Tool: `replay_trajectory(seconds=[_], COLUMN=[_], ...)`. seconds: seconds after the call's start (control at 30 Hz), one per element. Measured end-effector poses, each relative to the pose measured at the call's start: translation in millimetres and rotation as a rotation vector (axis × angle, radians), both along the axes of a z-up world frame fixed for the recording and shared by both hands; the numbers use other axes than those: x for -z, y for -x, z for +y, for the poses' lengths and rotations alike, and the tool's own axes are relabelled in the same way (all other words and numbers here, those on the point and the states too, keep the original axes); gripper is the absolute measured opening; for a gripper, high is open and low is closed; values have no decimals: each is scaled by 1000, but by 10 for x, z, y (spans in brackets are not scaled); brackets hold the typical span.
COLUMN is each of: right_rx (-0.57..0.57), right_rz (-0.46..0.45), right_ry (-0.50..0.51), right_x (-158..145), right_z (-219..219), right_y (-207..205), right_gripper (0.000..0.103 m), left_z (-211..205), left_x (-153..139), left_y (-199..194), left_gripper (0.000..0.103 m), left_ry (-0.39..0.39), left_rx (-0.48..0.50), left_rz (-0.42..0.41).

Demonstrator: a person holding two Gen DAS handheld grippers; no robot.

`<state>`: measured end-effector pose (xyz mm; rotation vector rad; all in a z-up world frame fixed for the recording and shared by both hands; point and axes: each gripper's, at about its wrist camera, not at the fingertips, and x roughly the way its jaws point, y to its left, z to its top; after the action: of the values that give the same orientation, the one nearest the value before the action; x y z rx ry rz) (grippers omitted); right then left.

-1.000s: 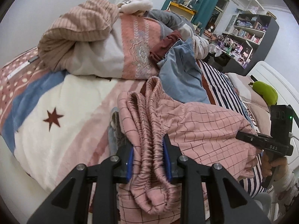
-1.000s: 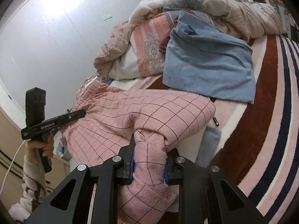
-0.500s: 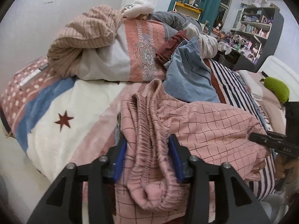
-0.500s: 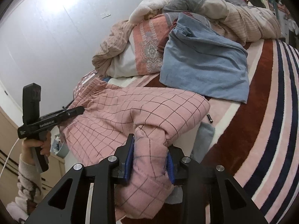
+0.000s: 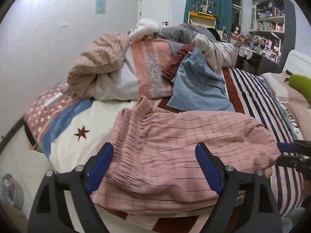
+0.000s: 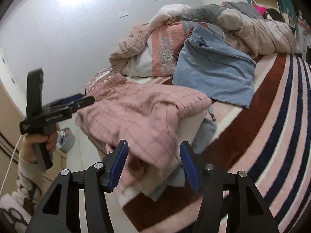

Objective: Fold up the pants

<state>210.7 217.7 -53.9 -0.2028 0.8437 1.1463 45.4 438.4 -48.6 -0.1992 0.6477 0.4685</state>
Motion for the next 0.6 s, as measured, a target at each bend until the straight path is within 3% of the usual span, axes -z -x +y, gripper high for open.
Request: replay_trajectory(seconds=[0.23,0.3,0.37,0.47,0.6], right_rx=[9,36,62,110,186], right_rz=[-73,-89,-111,-155,-236], right_ry=[-3,-19,-32,-39,-51], right_x=[-38,-67,-89,-114,-135], right_z=[-512,-754,-980,-1314,-1819], right_y=[83,75,79,87,138], right_gripper=[63,69,70,83,91], left_z=[-760,-1007,-1298,-1678,-2208], left_x=[-128,-148,-175,-218,-296], left_y=[-86,-138,-198,-330,-481], left_gripper=[89,95,98,98,99], left_ry=[-42,-42,-53,-37,-72], left_rx=[44,68,78,106,117], left_rz=[-84,-107,-156,-205,-267])
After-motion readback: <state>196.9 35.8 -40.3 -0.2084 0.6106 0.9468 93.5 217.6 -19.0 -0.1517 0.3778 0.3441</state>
